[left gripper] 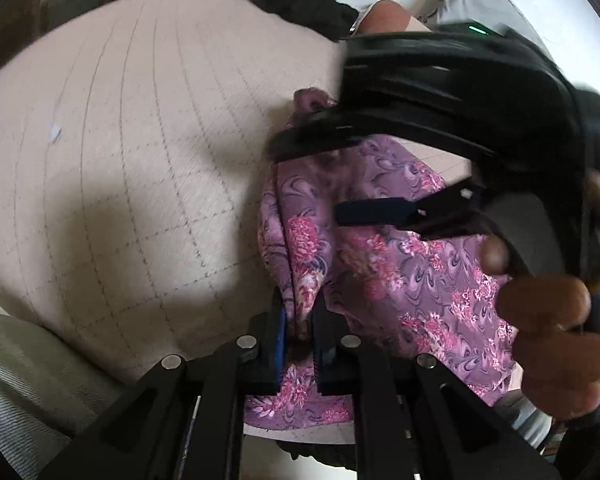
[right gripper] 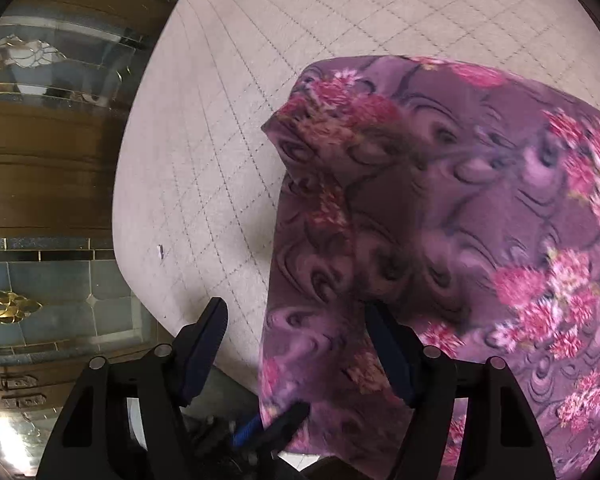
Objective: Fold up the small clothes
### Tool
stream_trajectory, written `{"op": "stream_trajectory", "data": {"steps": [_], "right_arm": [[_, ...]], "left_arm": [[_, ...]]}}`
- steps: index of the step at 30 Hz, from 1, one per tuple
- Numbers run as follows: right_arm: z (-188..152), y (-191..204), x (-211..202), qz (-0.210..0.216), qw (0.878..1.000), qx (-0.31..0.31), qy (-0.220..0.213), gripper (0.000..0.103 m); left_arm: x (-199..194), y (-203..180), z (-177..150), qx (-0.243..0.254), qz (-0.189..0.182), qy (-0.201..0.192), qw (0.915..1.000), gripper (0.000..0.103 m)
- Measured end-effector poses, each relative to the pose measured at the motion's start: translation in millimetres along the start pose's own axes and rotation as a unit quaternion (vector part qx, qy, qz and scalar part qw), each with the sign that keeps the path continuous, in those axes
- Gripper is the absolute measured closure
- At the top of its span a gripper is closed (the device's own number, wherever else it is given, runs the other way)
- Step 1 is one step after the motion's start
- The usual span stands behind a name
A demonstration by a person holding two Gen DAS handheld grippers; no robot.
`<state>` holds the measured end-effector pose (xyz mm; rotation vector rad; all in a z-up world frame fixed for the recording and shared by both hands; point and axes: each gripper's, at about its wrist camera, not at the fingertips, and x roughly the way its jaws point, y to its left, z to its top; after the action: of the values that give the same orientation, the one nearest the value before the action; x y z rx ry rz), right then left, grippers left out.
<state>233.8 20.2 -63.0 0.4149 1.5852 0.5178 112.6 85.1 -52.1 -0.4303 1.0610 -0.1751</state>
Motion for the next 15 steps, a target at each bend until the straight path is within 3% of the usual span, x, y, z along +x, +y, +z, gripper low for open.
{"op": "stream_trajectory", "data": {"steps": [4,5,6,7,8,9,10,15], "right_arm": [[7.7,13.0,16.7,-0.056,0.998,-0.034,0.023,0.029],[8.5,15.7,16.7,-0.074,0.996,-0.041,0.021,0.036],[7.5,19.8,14.7,-0.101,0.993,-0.057,0.018,0.050],[6.3,21.1,11.6,-0.108,0.992,-0.067,0.013,0.056],[4.7,19.2,6.6,-0.107,0.992,-0.071,0.008,0.069],[2.8,13.8,0.8,-0.098,0.993,-0.067,0.004,0.082],[-0.8,8.2,-4.5,-0.086,0.994,-0.062,0.000,0.086],[-26.1,-18.4,-58.4,0.020,0.997,-0.041,-0.068,0.090]], "left_arm": [[-11.3,-18.4,-1.7,0.027,0.005,-0.044,0.9987,0.094],[-16.6,-26.6,-3.4,0.043,0.009,-0.062,0.9971,0.094],[-20.5,-34.4,-5.6,0.060,0.017,-0.077,0.9951,0.095],[-20.8,-41.9,-8.2,0.074,0.024,-0.084,0.9934,0.095],[-19.1,-47.0,-10.4,0.084,0.027,-0.083,0.9926,0.095],[-16.4,-52.7,-12.7,0.095,0.028,-0.079,0.9920,0.095],[-15.7,-59.2,-16.0,0.106,0.030,-0.078,0.9908,0.095],[-43.8,-95.4,-32.2,0.162,0.036,-0.104,0.9806,0.095]]}}
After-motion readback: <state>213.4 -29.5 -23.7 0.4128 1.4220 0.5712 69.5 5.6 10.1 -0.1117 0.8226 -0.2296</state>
